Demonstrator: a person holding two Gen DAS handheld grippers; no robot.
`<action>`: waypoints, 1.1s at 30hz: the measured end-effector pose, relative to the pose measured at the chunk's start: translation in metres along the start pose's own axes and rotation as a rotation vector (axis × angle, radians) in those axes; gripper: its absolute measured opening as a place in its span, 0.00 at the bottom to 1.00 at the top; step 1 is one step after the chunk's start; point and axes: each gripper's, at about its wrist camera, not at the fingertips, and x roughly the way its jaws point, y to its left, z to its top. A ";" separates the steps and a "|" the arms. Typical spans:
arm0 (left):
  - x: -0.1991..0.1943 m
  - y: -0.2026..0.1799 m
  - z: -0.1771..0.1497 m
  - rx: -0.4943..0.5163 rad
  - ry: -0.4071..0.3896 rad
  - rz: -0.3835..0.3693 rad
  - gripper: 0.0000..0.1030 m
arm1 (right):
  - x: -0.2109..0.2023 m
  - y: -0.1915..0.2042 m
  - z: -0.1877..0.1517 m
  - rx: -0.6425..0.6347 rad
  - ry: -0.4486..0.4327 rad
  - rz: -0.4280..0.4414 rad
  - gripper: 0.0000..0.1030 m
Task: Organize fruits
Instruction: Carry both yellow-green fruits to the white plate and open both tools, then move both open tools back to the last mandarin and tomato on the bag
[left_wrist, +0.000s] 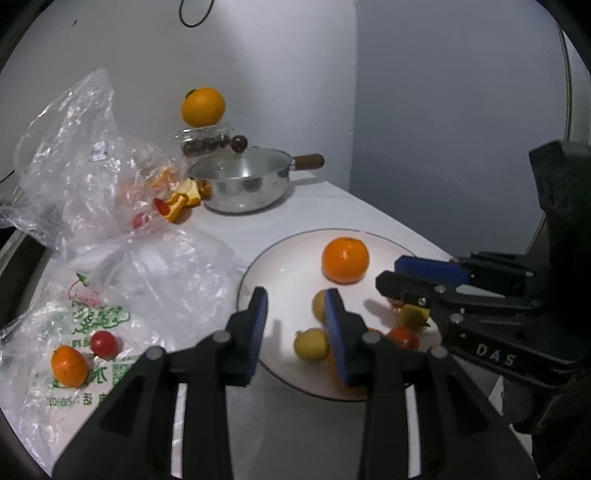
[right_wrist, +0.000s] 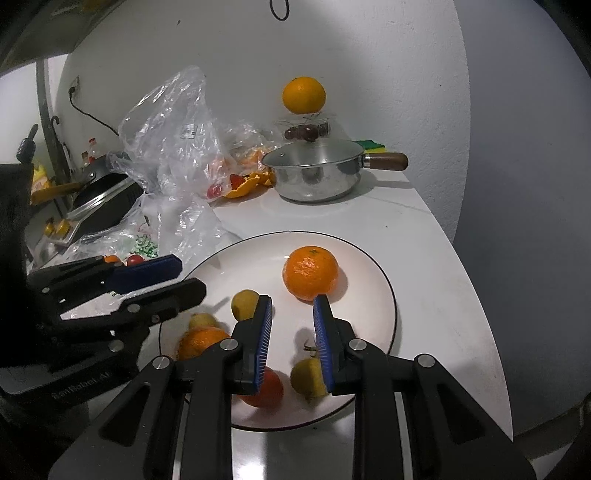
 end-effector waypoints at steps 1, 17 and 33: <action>-0.003 0.002 0.000 -0.005 -0.004 0.000 0.33 | 0.000 0.002 0.001 -0.002 0.000 0.001 0.24; -0.059 0.062 -0.006 -0.085 -0.099 0.058 0.51 | 0.007 0.060 0.025 -0.085 -0.009 0.035 0.24; -0.092 0.131 -0.021 -0.138 -0.111 0.156 0.51 | 0.027 0.129 0.050 -0.161 -0.004 0.086 0.24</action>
